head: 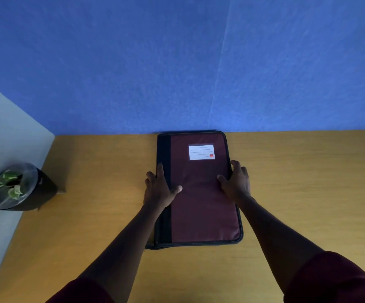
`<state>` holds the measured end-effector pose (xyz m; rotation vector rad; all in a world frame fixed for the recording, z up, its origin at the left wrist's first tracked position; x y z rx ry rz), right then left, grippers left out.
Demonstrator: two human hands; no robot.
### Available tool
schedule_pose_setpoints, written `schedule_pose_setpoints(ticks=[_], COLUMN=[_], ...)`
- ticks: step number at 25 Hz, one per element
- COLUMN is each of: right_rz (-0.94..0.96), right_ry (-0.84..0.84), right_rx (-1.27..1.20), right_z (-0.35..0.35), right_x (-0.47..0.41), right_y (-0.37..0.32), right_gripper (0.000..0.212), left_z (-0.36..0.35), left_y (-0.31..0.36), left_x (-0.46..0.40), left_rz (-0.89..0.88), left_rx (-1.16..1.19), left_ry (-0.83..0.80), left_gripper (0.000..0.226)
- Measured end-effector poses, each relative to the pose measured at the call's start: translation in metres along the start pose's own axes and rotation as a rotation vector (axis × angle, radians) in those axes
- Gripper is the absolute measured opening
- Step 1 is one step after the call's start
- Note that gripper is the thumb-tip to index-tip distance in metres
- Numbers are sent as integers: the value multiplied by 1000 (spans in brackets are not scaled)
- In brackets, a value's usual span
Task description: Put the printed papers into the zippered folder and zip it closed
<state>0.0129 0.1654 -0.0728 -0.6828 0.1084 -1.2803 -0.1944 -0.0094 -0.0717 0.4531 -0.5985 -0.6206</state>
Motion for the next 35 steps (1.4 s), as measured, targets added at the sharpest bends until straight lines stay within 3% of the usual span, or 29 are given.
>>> schedule_pose_setpoints(ticks=[9, 12, 15, 30, 35], right_rz=[56, 191, 271, 302, 307], right_ry=[75, 114, 55, 63, 118], right_rx=[242, 366, 389, 474, 524], right_z=[-6, -17, -34, -56, -25], right_x=[14, 26, 35, 43, 40], right_y=[-18, -33, -31, -3, -22], right_gripper=[68, 72, 71, 75, 88], left_z=[-2, -8, -31, -54, -30], left_y=[0, 20, 32, 15, 59], left_x=[1, 9, 16, 18, 24], left_rz=[-90, -279, -395, -366, -504], left_rx=[-163, -263, -276, -385, -361], left_ry=[31, 142, 81, 71, 181], left_gripper=[101, 93, 86, 79, 81])
Point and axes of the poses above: each hand's wrist, its own x-axis away from the middle knuckle, its own z-axis out of the back of the hand, y = z × x, the point moved 6 cm from there along -x, towards the middle knuckle, and after that the axes turned 7 degrees about x, right-handed, at the moved point
